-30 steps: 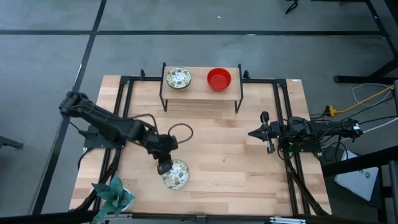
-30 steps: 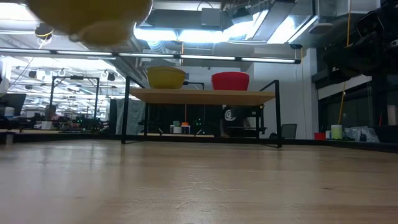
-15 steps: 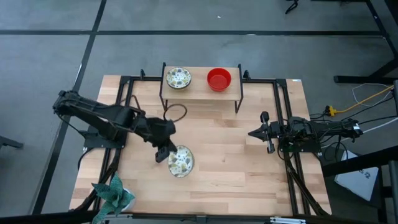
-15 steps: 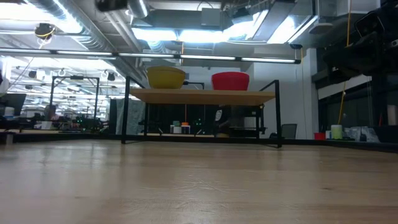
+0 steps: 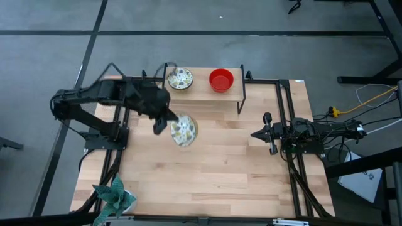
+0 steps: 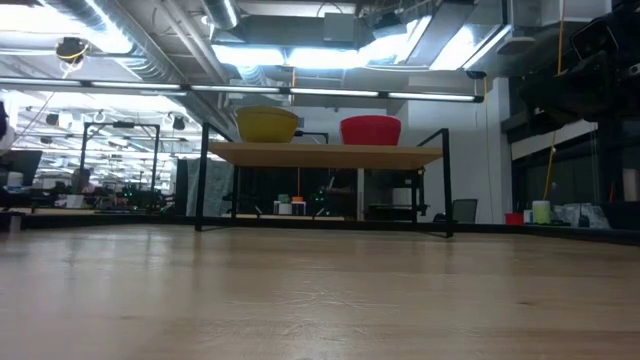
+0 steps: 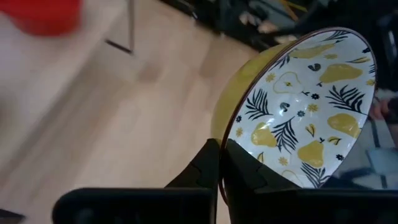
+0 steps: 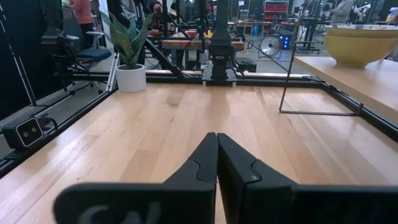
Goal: Pick & Place Mini bowls
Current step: Stack the white patterned bowl on top of the white patterned bowl on the shelf
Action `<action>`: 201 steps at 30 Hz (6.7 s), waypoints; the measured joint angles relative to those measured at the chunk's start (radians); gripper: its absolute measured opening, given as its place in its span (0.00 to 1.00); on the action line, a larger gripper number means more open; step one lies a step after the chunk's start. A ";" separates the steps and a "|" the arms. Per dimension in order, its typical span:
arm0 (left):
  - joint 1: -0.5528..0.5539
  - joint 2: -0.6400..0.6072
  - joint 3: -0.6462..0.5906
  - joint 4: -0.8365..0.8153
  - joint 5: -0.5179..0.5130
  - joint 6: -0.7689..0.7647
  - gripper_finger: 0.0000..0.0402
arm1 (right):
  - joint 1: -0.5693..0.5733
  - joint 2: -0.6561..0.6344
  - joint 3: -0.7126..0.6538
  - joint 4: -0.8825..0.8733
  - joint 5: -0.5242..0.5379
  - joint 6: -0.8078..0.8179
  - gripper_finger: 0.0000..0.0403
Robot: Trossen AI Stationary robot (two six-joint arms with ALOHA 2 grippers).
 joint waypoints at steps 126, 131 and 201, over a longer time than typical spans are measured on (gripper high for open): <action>0.962 0.395 0.120 -0.244 0.385 0.038 0.09 | 0.000 0.002 0.000 0.002 0.018 -0.046 0.01; 0.963 0.394 0.144 -0.224 0.379 0.053 0.09 | 0.000 0.002 0.000 0.002 0.018 -0.046 0.01; 0.973 0.129 -0.239 0.435 0.554 0.842 0.00 | 0.000 0.002 0.000 -0.010 -0.046 -0.019 0.01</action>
